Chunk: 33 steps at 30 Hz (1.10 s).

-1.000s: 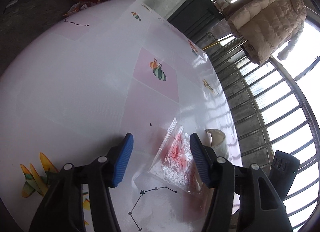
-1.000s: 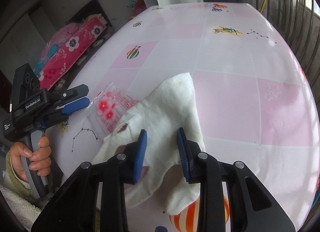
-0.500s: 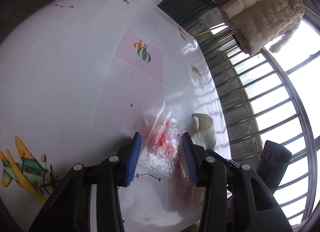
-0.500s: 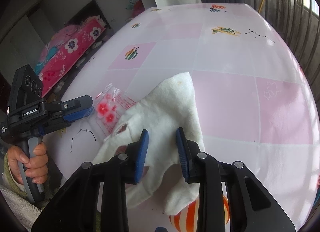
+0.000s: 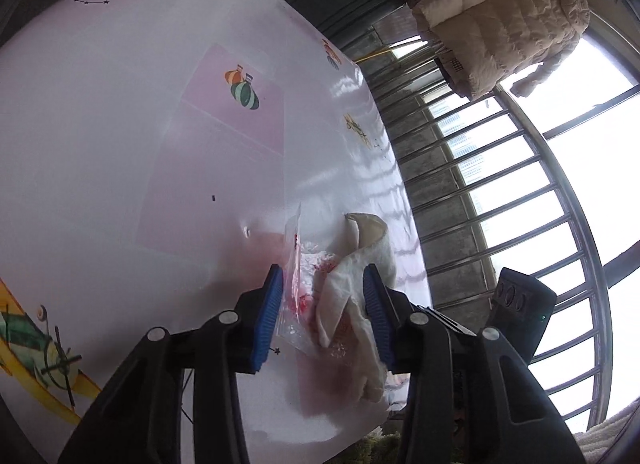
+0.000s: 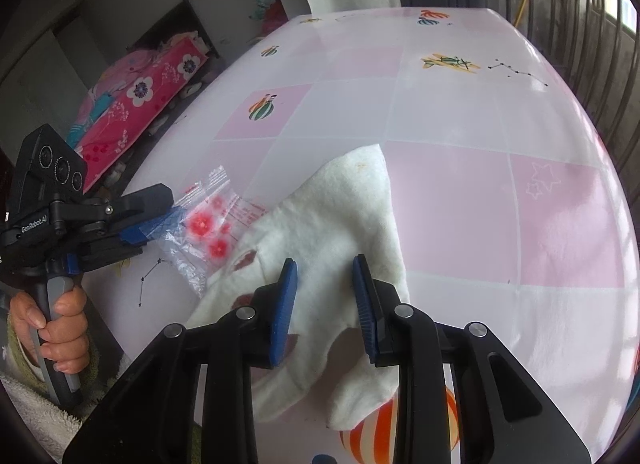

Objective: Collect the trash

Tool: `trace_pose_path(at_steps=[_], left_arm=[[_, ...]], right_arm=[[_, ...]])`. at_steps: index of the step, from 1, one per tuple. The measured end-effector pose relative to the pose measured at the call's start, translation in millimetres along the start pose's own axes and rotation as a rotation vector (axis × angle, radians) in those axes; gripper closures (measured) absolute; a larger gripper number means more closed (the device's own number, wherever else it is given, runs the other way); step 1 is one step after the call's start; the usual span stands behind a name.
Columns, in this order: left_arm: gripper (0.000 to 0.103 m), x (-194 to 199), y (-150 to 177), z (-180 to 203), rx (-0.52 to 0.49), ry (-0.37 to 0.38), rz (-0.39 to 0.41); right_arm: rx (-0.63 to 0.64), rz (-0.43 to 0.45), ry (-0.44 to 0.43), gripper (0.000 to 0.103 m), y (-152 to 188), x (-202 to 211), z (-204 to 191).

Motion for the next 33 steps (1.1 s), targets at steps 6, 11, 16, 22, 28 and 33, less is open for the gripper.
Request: trace_pose_path(at_steps=[6,11,16,22,28,33], left_arm=[[0.087,-8.3,3.9,-12.6,0.034,-0.052,-0.031],[0.093,-9.1,4.2,-12.4,-0.016,-0.111,-0.023],[0.094,-7.9,4.0,-13.1,-0.04,-0.132,-0.018],[0.094,-5.8,3.6,-13.2,-0.041,-0.14,-0.012],[0.094,-5.6,3.9,-13.0,-0.033,-0.137,-0.006],[0.094,-6.3,4.1,-13.0,-0.029,-0.134,-0.005]], right_arm=[[0.0,0.0,0.004,0.075,-0.7,-1.0,-0.9],[0.0,-0.001,0.019,0.077,-1.8,-1.0,-2.8],[-0.029,-0.006,0.003,0.094,-2.9,0.7,0.0],[-0.05,0.022,-0.004,0.101,-6.9,10.3,2.0],[-0.083,0.085,0.047,0.091,-16.7,25.8,18.3],[-0.112,0.044,0.08,0.068,-12.7,17.4,36.7]])
Point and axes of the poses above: each gripper's, at about its wrist camera, not at the fingertips, and x roughly against the way its jaws point, z to its right, y to its underside, the point moved 6 cm from there along -x, roughly the way its jaws point, and after that the axes turned 2 degrees about x, right-handed, at the moved point
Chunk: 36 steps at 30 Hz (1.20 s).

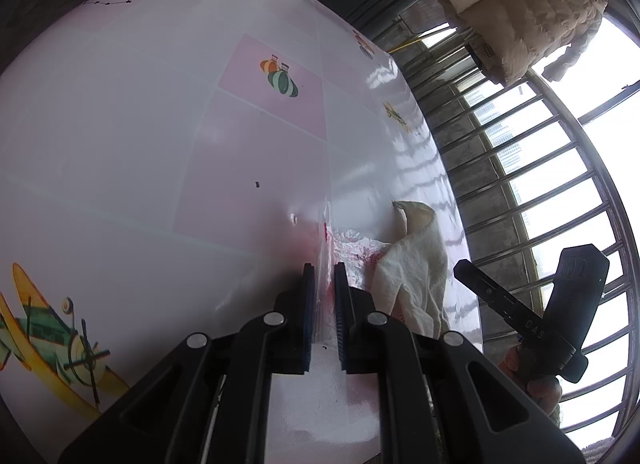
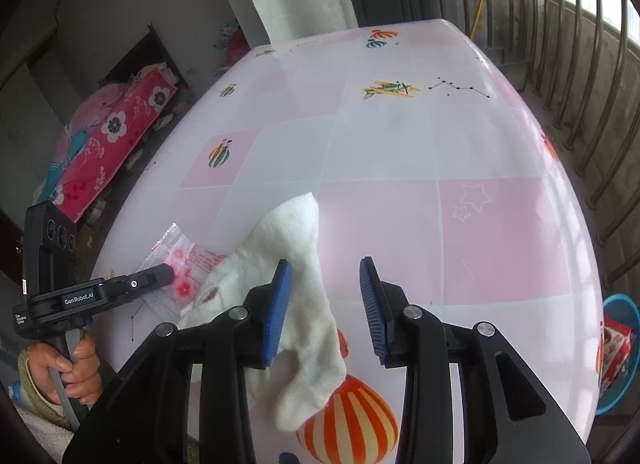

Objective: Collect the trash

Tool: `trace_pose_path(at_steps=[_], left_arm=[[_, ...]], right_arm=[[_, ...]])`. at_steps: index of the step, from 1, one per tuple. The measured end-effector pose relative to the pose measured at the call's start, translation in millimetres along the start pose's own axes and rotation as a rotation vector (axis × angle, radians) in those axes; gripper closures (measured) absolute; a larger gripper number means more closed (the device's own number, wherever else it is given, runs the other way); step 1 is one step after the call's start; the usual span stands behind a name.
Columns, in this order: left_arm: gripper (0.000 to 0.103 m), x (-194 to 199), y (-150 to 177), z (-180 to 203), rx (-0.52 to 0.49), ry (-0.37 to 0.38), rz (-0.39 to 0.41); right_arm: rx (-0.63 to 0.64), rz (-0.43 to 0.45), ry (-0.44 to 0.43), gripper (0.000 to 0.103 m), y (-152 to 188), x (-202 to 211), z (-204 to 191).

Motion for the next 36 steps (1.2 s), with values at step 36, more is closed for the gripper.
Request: trace_pose_path(at_steps=[36], left_arm=[[0.094,5.0,-0.1,-12.1,0.029,0.025,0.03]], right_arm=[[-0.184,0.212,-0.088,0.101,-50.7,74.1,31.2]])
Point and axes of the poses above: each gripper's, at about its wrist camera, not at the fingertips, and x roughly against the way its jaws point, z to its right, y to its underside, the point moved 6 cm from there along -x, roughly the way its jaws point, and after that the axes turned 2 degrees about x, right-handed, at the moved point
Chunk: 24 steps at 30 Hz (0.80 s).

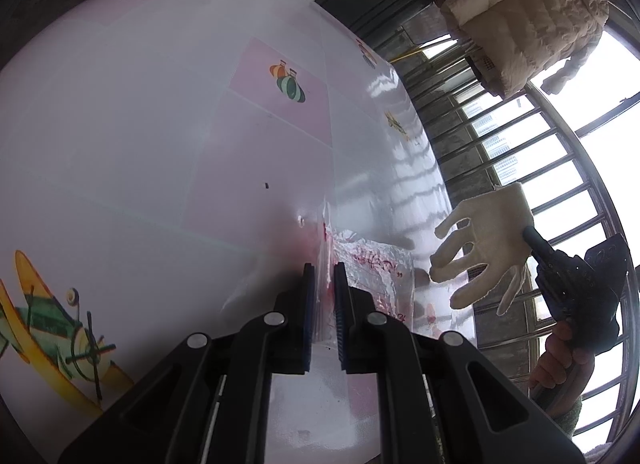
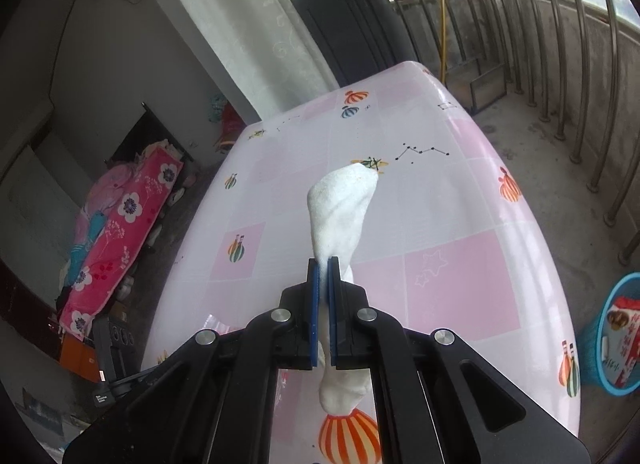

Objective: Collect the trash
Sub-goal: 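Lift the glove and clear bag and carry them toward the wastebasket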

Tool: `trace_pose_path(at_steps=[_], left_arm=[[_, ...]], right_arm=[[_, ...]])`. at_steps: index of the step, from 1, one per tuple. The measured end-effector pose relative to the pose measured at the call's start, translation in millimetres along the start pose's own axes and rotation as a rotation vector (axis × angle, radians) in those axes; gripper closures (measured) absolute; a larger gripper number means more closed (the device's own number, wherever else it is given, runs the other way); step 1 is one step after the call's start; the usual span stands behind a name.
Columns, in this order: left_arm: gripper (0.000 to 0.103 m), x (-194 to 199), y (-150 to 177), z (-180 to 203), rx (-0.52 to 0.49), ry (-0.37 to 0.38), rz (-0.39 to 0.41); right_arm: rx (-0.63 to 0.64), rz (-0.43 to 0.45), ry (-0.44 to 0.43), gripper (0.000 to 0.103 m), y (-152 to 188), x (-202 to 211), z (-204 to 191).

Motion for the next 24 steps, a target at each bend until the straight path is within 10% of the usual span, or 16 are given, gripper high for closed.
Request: trace_pose_path(at_steps=[24], left_arm=[[0.1,60.3,-45.8,75.5,-0.141,0.175,0.113]], right_arm=[[-0.067,0.258,0.027,0.101,-43.8,76.6,34.7]])
Point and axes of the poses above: each gripper's, at about its wrist camera, not at the fingertips, and x roughly against the way its jaws point, z to its right, y to its underside, the point moved 6 cm from there along -x, roughly the way its jaws point, and after that the axes turned 2 degrees about x, right-handed, at the moved point
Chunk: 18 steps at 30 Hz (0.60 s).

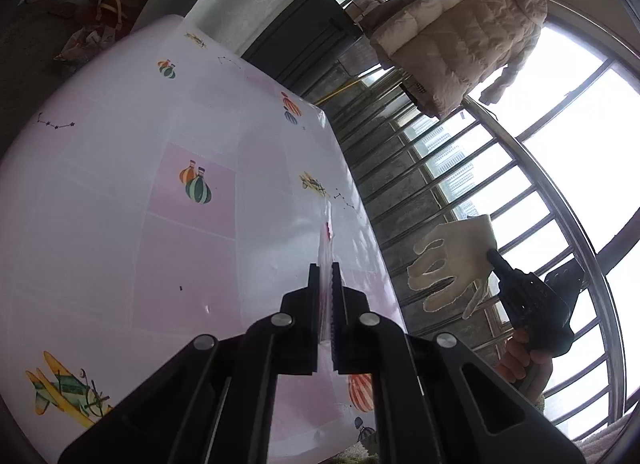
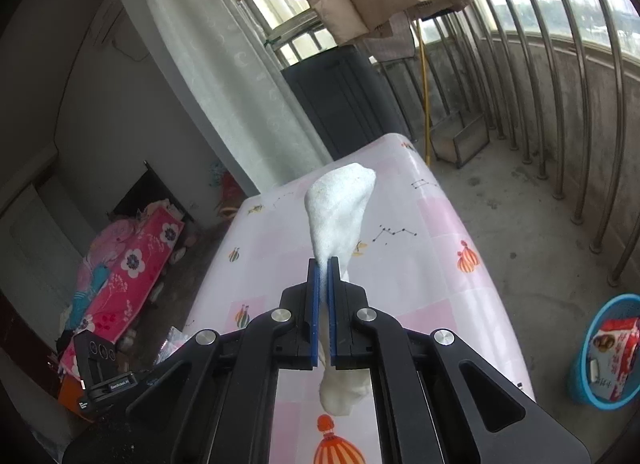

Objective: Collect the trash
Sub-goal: 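Lift the glove and clear bag and carry them toward the wastebasket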

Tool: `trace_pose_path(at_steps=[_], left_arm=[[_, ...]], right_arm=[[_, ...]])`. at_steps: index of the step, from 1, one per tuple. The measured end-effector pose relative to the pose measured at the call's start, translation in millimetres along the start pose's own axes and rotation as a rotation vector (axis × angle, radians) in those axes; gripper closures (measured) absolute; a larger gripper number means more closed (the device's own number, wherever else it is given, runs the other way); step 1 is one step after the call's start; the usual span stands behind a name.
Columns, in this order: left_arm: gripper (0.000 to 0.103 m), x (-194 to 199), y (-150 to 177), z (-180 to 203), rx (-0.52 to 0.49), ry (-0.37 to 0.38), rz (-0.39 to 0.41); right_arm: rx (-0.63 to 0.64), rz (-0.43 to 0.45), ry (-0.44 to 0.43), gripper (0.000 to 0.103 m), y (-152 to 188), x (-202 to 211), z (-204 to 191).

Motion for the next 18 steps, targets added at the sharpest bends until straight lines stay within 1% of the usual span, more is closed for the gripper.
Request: trace_pose_path(at_steps=[4,7,9,13,15,18], left_arm=[[0.1,-16.2,-17.6,46.0,-0.084,0.078,-0.04],[0.1,-37.5,-27.0,84.8,-0.166,0.136,-0.075],[0.1,-57.8,-28.0,112.6,-0.219,0.172,-0.111],[0.1,-112.8,-14.6,171.3,-0.336,0.223,-0.218],[0.1,-146.8,1.1,199.4,-0.399,0.236,-0.29],[0.099,-203.3,30.3,236.4,-0.46,0.241,-0.406]], right_arm=[[-0.037,0.097,0.092,0.101,-12.8,38.9,32.5],[-0.08,0.169,0.185,0.101,-18.2,71.9,63.4],[-0.105,0.215,0.261,0.101,-17.7,95.2,85.3],[-0.178,0.271,0.406,0.101,-5.2,129.4,132.6],[-0.23,0.28,0.468,0.101,6.3,141.9,158.6],[-0.315,0.279,0.549,0.101,26.9,154.5,198.6]])
Point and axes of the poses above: each gripper's, at about its wrist camera, not at the fingertips, and x roughly against the way its jaws point, z to its right, y to its underside, the point moved 6 cm from there along -x, roughly the way its jaws point, and after that the axes turned 2 degrees about x, right-handed, at the moved point
